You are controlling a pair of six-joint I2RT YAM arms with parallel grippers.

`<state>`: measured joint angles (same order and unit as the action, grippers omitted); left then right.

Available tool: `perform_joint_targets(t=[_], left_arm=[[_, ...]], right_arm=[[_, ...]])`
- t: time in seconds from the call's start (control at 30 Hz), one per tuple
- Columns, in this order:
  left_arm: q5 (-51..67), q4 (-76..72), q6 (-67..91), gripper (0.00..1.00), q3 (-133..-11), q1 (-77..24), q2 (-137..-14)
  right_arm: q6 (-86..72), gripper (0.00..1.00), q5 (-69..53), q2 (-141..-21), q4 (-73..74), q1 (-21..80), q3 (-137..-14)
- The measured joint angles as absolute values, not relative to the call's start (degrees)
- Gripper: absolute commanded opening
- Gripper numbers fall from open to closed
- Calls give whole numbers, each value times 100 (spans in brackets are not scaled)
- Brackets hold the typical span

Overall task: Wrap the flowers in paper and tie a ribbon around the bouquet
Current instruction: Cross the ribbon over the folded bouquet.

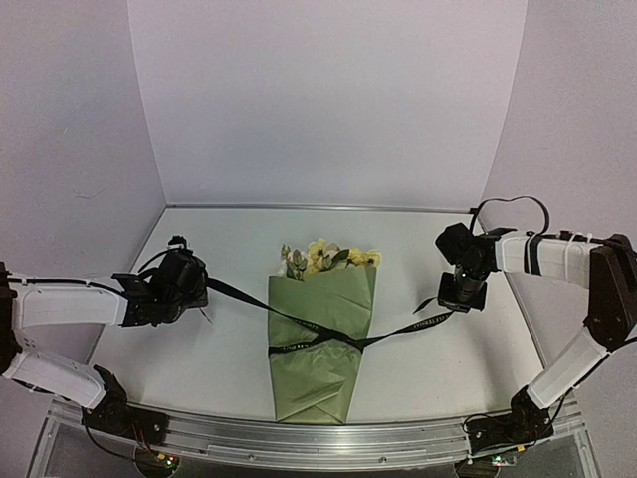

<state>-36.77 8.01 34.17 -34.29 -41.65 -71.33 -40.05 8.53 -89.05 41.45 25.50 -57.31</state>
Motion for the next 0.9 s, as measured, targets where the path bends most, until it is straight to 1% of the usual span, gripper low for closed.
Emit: perform_joint_targets(t=[0.2,0.4,0.43,0.47,0.5,0.53,0.57,0.6,0.63,0.67,0.73,0.77,0.83,0.9], left_arm=[[-4038,1140,3853,0,-3238,-3506,-6901],[-4372,1166,4164,0,-3247,-3252,-6859],[-4410,1186,4297,2,-3258,-3242,-6869],[-4447,1242,4475,6,-3279,-3241,-6896],[-4475,1318,4650,12,-3308,-3239,-6940],[-4486,1405,4825,21,-3354,-3235,-7007],[-4496,1495,5009,27,-3415,-3228,-7087],[-4505,1620,5151,36,-3489,-3216,-7173],[-4511,1769,5347,50,-3595,-3194,-7260],[-4514,1899,5552,61,-3693,-3169,-7329],[-4461,2130,5793,75,-3819,-3092,-7376],[-4423,2201,5856,78,-3862,-3042,-7373],[-4208,2295,6027,81,-3920,-2907,-7305],[-3946,2380,6101,84,-3931,-2811,-7169]], right_arm=[[-4043,0,747,-8968,4164,2237,-5710],[-4128,0,481,-8967,4151,2221,-5597],[-4160,0,409,-8967,4124,2219,-5587],[-4189,0,352,-8967,4094,2216,-5570],[-4217,1,301,-8967,4057,2215,-5547],[-4238,3,258,-8967,4022,2215,-5518],[-4257,6,210,-8967,3989,2215,-5484],[-4281,10,185,-8967,3980,2215,-5450],[-4300,14,169,-8967,3968,2215,-5415],[-4313,20,153,-8967,3961,2215,-5382],[-4362,35,139,-8965,3947,2215,-5323],[-4392,40,136,-8960,3940,2215,-5288],[-4352,51,122,-8932,3940,2215,-5235],[-4335,56,96,-8858,3930,2215,-5185]])
